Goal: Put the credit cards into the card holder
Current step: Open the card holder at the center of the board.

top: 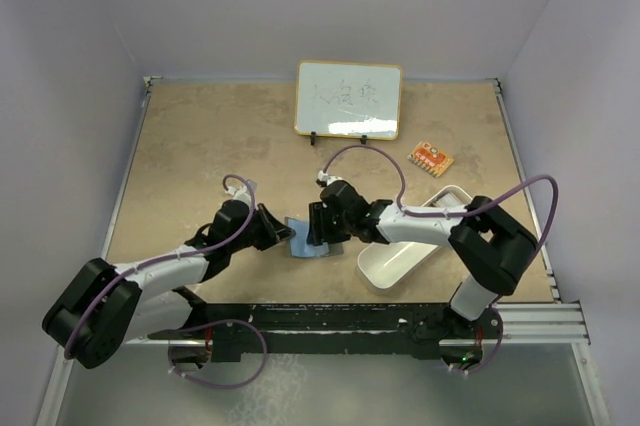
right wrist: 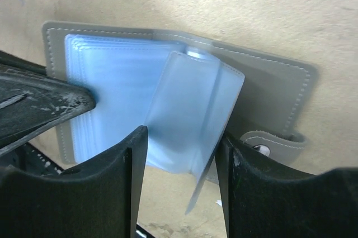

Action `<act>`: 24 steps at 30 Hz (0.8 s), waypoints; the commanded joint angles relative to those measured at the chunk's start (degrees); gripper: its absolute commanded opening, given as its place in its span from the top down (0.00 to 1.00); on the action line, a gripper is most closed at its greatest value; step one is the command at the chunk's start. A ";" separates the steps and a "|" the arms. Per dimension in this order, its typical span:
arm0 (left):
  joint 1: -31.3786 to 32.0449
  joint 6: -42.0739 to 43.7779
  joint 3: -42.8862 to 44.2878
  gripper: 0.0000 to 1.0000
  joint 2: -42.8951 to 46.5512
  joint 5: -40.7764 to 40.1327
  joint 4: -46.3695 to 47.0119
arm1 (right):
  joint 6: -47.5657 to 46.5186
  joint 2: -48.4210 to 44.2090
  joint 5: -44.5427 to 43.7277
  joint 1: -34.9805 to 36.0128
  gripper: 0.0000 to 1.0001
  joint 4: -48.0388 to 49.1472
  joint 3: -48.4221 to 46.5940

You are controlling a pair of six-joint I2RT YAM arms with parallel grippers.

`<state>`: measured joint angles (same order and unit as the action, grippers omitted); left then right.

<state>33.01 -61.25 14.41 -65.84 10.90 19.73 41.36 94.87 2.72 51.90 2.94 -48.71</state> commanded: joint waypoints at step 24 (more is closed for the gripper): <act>-0.14 1.48 5.70 1.00 2.68 -1.62 -2.82 | -2.63 -11.47 -0.57 1.28 0.59 -6.02 -6.22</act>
<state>33.01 -60.42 18.33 -62.52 9.74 14.48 38.20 82.30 -1.34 52.14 -7.84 -54.04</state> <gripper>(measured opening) 0.013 0.417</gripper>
